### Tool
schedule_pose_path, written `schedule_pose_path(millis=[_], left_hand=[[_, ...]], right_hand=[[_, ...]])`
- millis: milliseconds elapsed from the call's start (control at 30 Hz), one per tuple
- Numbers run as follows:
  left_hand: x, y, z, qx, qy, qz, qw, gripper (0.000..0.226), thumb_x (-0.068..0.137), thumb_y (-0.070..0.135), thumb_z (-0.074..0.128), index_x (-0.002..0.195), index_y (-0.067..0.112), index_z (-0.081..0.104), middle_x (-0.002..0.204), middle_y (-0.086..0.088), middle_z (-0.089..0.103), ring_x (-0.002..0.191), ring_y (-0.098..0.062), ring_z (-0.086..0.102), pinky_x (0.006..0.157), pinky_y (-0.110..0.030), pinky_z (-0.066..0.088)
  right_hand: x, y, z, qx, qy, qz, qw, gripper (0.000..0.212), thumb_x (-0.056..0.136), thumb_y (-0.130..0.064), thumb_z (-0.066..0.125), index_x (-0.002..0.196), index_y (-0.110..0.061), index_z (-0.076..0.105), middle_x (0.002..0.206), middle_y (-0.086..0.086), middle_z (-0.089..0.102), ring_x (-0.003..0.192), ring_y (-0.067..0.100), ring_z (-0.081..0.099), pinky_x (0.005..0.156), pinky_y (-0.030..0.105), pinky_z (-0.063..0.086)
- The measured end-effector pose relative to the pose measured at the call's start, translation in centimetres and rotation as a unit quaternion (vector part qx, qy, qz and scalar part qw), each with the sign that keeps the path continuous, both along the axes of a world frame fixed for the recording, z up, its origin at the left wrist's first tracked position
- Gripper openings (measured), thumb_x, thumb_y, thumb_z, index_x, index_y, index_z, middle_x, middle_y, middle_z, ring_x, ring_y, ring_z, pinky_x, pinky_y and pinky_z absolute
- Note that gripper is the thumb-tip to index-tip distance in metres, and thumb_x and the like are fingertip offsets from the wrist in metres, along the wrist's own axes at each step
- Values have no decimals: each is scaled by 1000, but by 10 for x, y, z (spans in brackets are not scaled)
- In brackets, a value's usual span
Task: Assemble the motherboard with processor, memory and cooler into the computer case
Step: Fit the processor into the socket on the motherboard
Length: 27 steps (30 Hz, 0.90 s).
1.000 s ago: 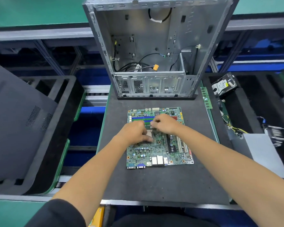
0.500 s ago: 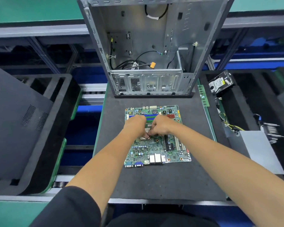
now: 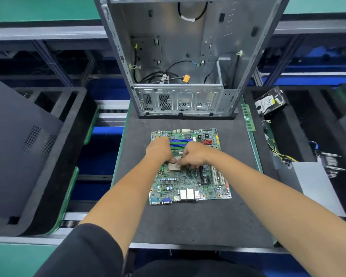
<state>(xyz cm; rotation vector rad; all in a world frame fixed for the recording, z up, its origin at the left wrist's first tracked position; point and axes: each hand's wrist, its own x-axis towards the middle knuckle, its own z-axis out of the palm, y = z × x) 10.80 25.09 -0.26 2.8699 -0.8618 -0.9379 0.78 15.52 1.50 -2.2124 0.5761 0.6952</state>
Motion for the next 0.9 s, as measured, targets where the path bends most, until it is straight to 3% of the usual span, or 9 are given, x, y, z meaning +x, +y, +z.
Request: schedule_pose_path(millis=[67,167,300,400,467,567,667,733,900], left_hand=[[1,-4,-3,7,-8,8,1000,35,72,17,79,96,1,59,90,-7,64,77,-25,58,62,-32,47],[1,-8,-4,9,-23,8,1000,34,73,13,79,98,6,56,100,-9,63,88,-27,62,64,-33,48],[2,-7,-4,11,4,9,1000,47,68,29,85,88,10,46,80,-4,55,85,-26,60,68,-34,49],[5,-5,-7,14,19,6,1000,46,70,31,83,85,10,45,71,-3,54,88,-25,65,70,-34,52],[5,-4,-8,15,25,10,1000,47,70,30,82,80,7,42,64,-2,54,74,-21,66,58,-30,50],[5,-4,-8,8,21,23,999,54,72,30,81,71,11,31,56,0,55,41,-10,55,37,-22,35],[5,-3,-9,8,24,25,999,54,72,28,80,70,14,29,55,1,55,32,-7,51,35,-21,33],[4,-2,-8,9,18,15,1000,53,73,27,79,70,13,28,56,0,54,33,-7,50,34,-21,33],[-1,-4,-1,25,17,-7,1000,51,76,30,78,73,13,30,60,-1,50,57,-18,55,49,-27,43]], right_hand=[[1,0,2,-8,-19,-16,1000,41,88,-44,67,86,-4,70,70,7,64,59,16,57,50,22,40],[3,-2,4,-17,-19,-16,1000,39,84,-44,73,82,-5,67,62,4,57,55,17,52,47,22,39],[1,6,-2,-33,51,4,998,46,82,-38,77,110,-3,67,98,8,69,62,16,62,59,26,54],[2,15,-9,-100,54,35,993,41,78,-41,79,90,-4,67,71,5,67,55,15,58,61,28,50],[3,19,-13,-137,48,47,988,42,76,-41,81,74,-8,54,64,1,57,60,16,56,61,29,46],[5,21,-14,-159,47,59,984,48,76,-39,82,67,-12,44,65,0,53,66,19,55,61,29,44],[8,21,-15,-153,67,62,984,45,77,-36,82,68,-10,46,60,0,56,56,14,57,57,28,46],[9,23,-17,-147,71,61,985,42,78,-34,82,71,-9,48,61,0,57,54,14,59,54,27,47],[6,20,-17,-161,30,99,981,45,75,-40,82,83,-10,48,73,-2,51,77,20,56,68,30,45]])
